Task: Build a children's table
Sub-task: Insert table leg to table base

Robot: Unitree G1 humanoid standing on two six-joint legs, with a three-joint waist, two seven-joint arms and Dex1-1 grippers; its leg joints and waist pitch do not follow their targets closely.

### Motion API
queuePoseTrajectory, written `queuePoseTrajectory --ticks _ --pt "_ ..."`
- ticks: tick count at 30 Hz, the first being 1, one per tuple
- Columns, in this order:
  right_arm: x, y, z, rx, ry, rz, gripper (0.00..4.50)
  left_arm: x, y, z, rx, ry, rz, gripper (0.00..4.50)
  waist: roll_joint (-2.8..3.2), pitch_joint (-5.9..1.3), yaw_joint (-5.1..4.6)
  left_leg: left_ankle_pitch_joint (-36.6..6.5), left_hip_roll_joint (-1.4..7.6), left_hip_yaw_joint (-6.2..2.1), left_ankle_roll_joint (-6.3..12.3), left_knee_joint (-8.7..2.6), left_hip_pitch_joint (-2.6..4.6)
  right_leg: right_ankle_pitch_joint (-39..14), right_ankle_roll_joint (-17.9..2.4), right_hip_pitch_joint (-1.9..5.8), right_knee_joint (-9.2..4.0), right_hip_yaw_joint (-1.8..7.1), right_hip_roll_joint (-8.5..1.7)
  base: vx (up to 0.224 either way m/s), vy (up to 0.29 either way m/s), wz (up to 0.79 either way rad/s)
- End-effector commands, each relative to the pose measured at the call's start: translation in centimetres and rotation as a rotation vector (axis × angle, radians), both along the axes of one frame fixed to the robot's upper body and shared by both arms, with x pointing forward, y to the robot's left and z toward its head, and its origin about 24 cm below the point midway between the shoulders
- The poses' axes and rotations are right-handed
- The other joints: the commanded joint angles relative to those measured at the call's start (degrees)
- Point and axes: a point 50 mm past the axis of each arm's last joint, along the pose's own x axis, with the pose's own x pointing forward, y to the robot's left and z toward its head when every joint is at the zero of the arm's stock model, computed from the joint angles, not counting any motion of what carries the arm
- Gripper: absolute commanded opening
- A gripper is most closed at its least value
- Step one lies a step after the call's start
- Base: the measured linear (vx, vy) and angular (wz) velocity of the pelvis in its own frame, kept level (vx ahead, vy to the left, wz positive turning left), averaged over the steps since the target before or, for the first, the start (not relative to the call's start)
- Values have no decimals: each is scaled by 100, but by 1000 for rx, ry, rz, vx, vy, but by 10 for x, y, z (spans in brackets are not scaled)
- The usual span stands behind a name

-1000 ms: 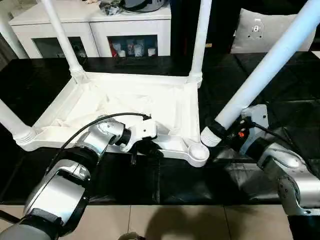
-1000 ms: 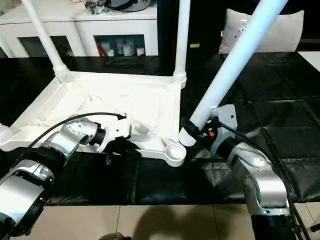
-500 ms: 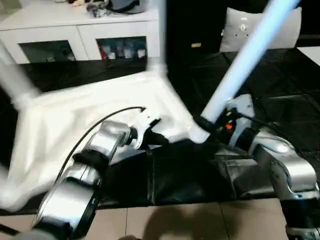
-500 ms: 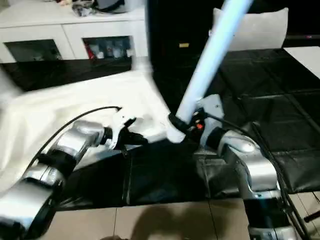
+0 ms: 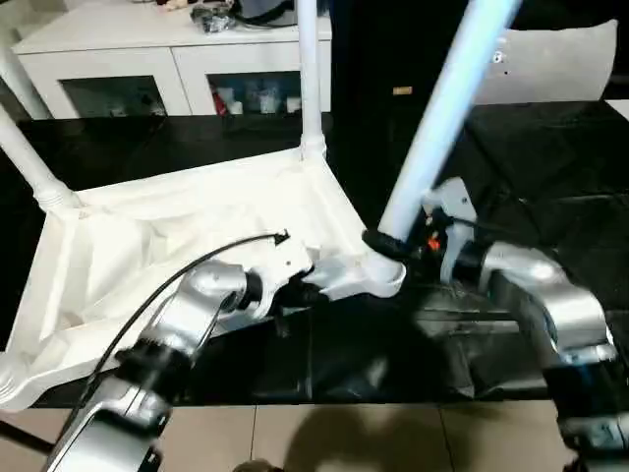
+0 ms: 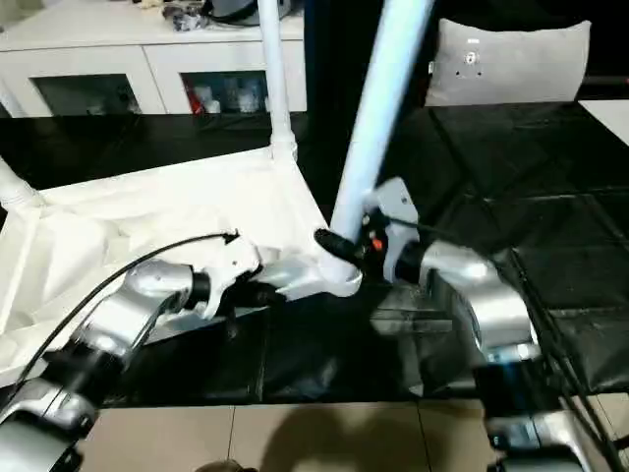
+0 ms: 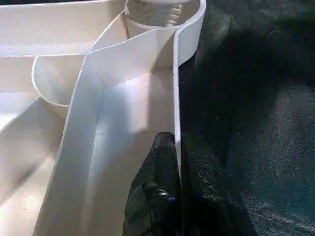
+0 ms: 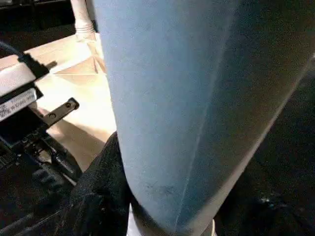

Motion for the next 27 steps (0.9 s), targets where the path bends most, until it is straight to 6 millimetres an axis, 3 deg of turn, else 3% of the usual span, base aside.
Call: queuePoseTrajectory --ticks 1,2,8,16,27 --pt "0 1 -4 -35 52 48 187 -8 3 -6 -19 33 -44 0 -185 -358 28 -270 383 -136 607 -304 13 -1046 -708 297 -450 379 -661 0 0 0" --pt "0 1 -4 -37 55 48 187 -8 3 -6 -21 34 -47 0 -216 -360 24 -237 380 -134 623 -305 7 -1006 -711 299 -451 377 -655 0 0 0" --pt "7 3 -14 -56 99 41 186 -18 5 -5 -13 57 -160 0 -189 -350 31 -319 394 -128 585 -311 29 -1095 -769 266 -456 375 -655 0 0 0" --pt "6 8 -20 -63 183 134 186 -19 7 -3 8 52 -202 0 -234 -352 30 -369 401 -125 519 -314 34 -906 -891 284 -421 383 -660 0 0 0" --pt "10 0 -36 -42 280 116 186 -16 8 -1 22 40 -215 0 -241 -368 25 -426 424 -134 461 -320 49 -596 -1058 290 -389 376 -664 0 0 0"
